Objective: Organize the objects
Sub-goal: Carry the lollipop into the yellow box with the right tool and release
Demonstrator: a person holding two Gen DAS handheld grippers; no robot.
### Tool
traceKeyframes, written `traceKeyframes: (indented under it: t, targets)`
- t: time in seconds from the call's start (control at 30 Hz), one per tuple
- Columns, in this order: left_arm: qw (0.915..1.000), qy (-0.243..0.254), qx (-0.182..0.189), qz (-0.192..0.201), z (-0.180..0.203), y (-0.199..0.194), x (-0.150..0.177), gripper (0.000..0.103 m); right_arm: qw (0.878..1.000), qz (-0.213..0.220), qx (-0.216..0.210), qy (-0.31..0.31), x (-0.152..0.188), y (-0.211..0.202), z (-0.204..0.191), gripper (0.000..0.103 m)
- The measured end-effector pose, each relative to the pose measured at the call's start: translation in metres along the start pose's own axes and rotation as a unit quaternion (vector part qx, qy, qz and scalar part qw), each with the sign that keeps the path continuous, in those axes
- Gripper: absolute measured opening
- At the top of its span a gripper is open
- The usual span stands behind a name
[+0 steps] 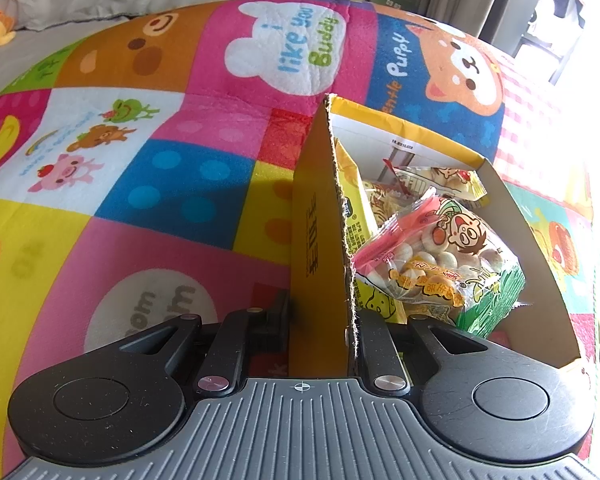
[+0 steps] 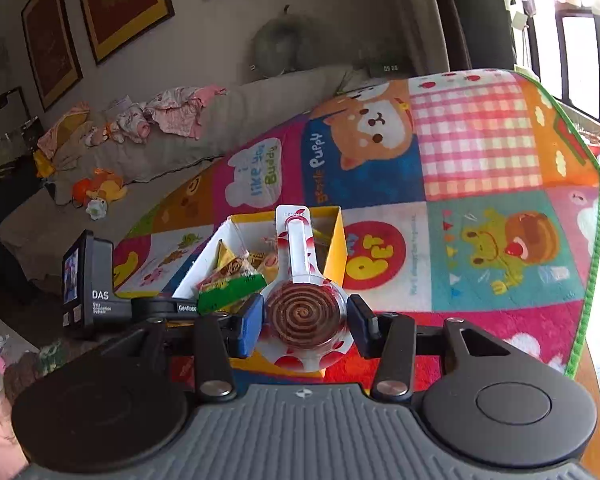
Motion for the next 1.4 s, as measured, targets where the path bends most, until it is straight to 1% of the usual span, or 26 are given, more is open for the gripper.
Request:
traceKeyframes:
  t: [0.1,0.2,0.23,0.3,0.37,0.53,0.8,0.83,0.87,1.0,1.1,1.17,1.23,1.27,1.33,1.4]
  targets:
    - [1.0000,0.000,0.001,0.001,0.000,0.000,0.000,0.018,1.000,0.000,-0.007,0.001,-0.013,0.021,-0.009,0.045]
    - [1.0000,0.001,0.001,0.001,0.000,0.000,0.000,0.018,1.000,0.003,-0.003,0.002,-0.022,0.045,-0.013,0.047]
    - [1.0000,0.001,0.001,0.001,0.000,0.000,0.000,0.018,1.000,0.000,0.000,0.005,-0.023,0.054,-0.012,0.051]
    - [1.0000,0.001,0.003,0.002,0.000,0.000,0.000,0.018,1.000,-0.014,0.007,0.017,-0.022,0.068,-0.008,0.052]
    - [1.0000,0.002,0.002,0.002,0.000,-0.001,0.000,0.018,1.000,-0.024,0.003,0.020,-0.018,0.074,-0.006,0.052]
    - [1.0000,0.000,0.001,0.003,0.001,-0.001,0.001,0.018,1.000,-0.028,0.010,0.008,-0.006,0.074,-0.003,0.054]
    - [1.0000,-0.001,0.000,0.002,0.000,0.000,0.000,0.018,0.999,-0.034,0.016,-0.001,0.004,0.071,0.009,0.054]
    - [1.0000,-0.001,0.000,0.003,0.001,-0.001,0.000,0.018,0.999,-0.035,0.020,-0.005,0.006,0.071,0.011,0.055]
    - [1.0000,-0.001,0.000,0.003,0.001,-0.001,0.000,0.018,0.999,-0.035,0.023,-0.007,0.008,0.071,0.013,0.061]
    - [1.0000,0.001,0.002,0.004,0.000,0.000,0.000,0.018,0.999,-0.033,0.022,-0.016,0.015,0.068,0.017,0.066]
    - [1.0000,0.001,0.002,0.005,0.000,-0.001,0.000,0.018,0.999,-0.030,0.023,-0.025,0.019,0.065,0.015,0.066]
    - [1.0000,0.001,0.002,0.005,0.000,-0.001,0.000,0.018,0.999,-0.010,0.028,-0.037,0.018,0.058,0.011,0.064]
    - [1.0000,0.000,0.002,0.006,0.000,-0.001,0.000,0.018,0.998,0.012,0.025,-0.056,0.014,0.050,0.004,0.057]
    - [1.0000,0.000,0.002,0.006,0.000,-0.001,0.000,0.018,0.997,0.018,0.019,-0.066,0.012,0.048,-0.001,0.056]
    - [1.0000,0.000,0.002,0.006,0.000,-0.001,0.000,0.018,0.996,0.021,0.015,-0.086,0.009,0.048,-0.011,0.056]
    - [1.0000,-0.001,0.002,0.006,0.000,-0.001,0.000,0.018,0.993,0.024,0.024,-0.115,0.009,0.053,-0.021,0.055]
Point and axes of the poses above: each gripper's, at about its wrist camera, not at the fingertips, and y roughly the way its jaws point, z to its right, x to its underside, the point moved 8 cm from there along y, roughly the way its jaws point, and after that the axes turned 8 degrees about y, right-handed, at the moved point
